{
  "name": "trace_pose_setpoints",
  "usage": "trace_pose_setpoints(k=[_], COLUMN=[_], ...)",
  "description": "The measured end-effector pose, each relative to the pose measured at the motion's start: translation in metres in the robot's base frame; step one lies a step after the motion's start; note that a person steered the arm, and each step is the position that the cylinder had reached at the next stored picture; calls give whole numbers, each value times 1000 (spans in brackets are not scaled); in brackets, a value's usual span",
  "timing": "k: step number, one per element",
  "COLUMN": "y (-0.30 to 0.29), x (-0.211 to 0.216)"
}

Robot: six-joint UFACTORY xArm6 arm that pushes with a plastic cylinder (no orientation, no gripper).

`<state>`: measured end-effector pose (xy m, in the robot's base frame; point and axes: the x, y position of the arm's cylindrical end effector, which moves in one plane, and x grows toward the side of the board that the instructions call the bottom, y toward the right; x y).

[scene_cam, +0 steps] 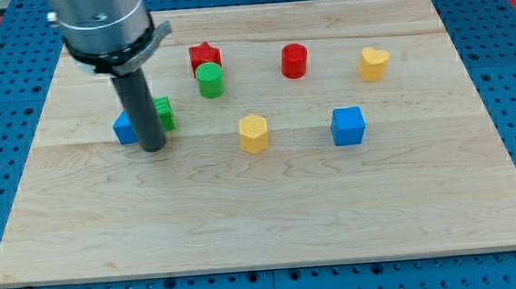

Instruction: Move the green star left and then up

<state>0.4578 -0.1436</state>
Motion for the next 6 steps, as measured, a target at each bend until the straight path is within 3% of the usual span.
trace_pose_setpoints(k=[2, 3, 4, 6], y=[-3, 27, 51, -11], x=[-11, 11, -3, -57])
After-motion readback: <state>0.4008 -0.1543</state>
